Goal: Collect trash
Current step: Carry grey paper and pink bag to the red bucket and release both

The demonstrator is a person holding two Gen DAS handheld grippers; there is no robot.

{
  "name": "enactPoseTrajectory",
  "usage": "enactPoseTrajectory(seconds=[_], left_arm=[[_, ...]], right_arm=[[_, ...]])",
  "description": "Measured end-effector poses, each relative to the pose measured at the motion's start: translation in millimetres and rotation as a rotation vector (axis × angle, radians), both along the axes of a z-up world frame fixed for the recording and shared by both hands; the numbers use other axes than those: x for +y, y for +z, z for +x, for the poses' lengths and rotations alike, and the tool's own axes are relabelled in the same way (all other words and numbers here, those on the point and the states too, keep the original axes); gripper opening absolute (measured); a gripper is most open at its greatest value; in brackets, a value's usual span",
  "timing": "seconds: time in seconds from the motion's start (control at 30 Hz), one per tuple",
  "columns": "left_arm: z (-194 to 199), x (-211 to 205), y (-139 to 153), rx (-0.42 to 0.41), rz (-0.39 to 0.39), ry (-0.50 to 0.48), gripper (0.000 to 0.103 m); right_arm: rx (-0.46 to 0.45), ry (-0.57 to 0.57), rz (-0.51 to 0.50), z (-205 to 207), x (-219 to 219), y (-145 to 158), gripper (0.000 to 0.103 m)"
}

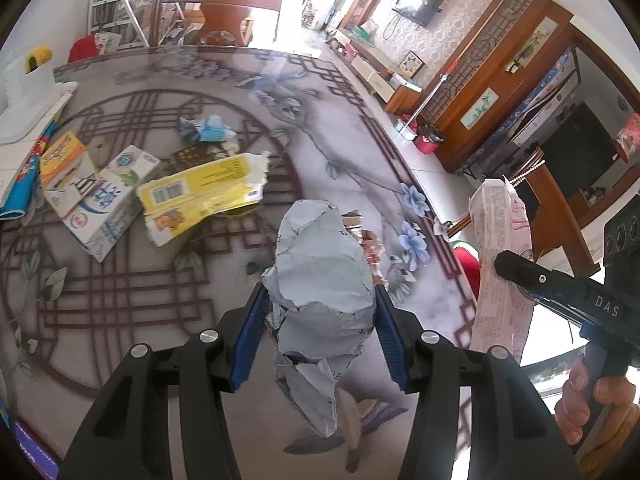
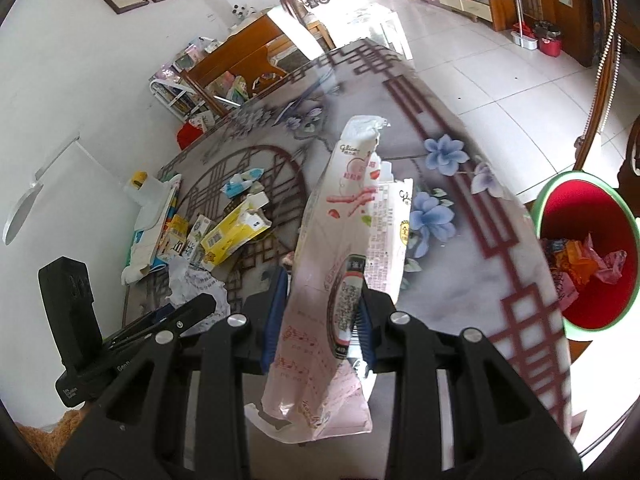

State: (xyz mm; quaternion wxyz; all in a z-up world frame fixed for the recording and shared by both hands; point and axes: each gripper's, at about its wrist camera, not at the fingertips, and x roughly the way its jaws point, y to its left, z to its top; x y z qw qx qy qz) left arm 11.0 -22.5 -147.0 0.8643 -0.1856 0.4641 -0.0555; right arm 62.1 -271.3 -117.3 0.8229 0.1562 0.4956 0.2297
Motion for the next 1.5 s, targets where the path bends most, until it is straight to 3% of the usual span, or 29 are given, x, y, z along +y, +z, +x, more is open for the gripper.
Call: enactPoseTrajectory(seconds=[0.47, 1.07, 1.5], left_arm=[[24.9, -61.8, 8.9, -0.019, 0.004, -0.062, 0.050], [71.3, -166.7, 28.0, -0.068, 0.023, -0.163, 0.050], [90.9, -240.6, 25.5, -0.047, 0.018, -0.257, 0.050]], right_arm=[[0.000, -0.068, 0.007, 10.5, -63.4, 0.4, 0.032], [0.007, -0.194, 0.041, 29.2, -178.5, -6.7, 0.032], [0.017, -0.291, 0.048, 26.3, -252.5, -14.7, 0.032]])
